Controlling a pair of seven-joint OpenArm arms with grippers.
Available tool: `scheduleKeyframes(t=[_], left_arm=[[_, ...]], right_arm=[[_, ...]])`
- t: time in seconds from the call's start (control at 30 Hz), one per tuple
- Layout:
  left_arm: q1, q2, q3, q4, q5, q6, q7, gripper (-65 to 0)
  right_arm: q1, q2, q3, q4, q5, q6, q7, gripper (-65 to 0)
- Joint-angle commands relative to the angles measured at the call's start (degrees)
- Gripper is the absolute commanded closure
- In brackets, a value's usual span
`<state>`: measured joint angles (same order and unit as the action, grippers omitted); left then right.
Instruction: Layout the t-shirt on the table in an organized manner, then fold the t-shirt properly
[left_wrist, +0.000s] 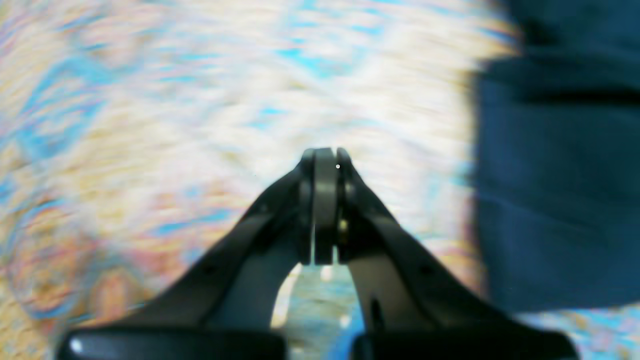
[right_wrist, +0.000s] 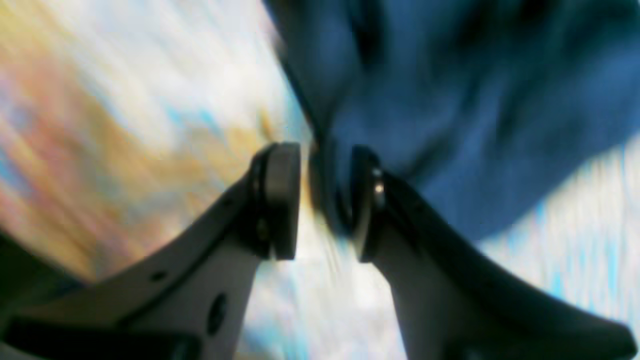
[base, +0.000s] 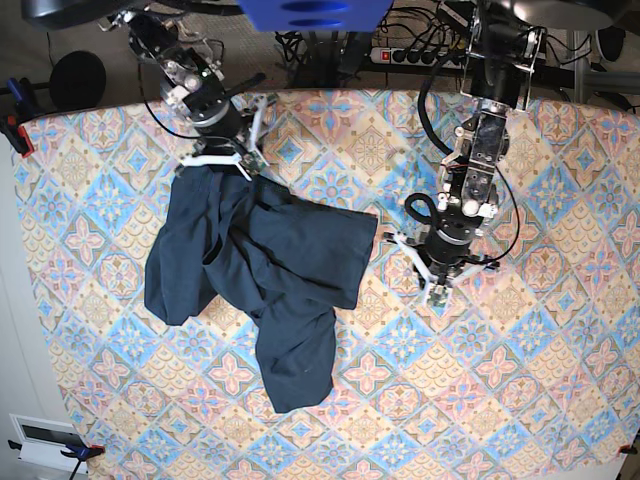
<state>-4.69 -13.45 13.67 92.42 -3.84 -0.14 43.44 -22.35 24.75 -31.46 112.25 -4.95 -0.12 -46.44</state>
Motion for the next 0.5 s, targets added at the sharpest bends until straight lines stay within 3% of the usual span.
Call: scheduleKeyframes(t=[0.0, 0.2, 0.47], left_arm=[[-1.25, 0.66, 0.17, 1.07, 0.28, 0.36, -0.58, 0.0], [-0.63, 4.0, 1.93, 0.81, 0.45, 0.36, -0.23, -0.4], [0.42, 6.55, 3.16, -1.21, 0.45, 0.36, -0.23, -27.4]], right_arm=[[0.33, -1.24, 1.62, 1.03, -0.72, -0.01, 2.17, -16.8], [0.41, -2.38, 7.33, 1.03, -1.25, -0.01, 2.96, -16.8], [5.6, -2.38, 9.88, 0.85, -1.16, -0.01, 2.96, -16.8]])
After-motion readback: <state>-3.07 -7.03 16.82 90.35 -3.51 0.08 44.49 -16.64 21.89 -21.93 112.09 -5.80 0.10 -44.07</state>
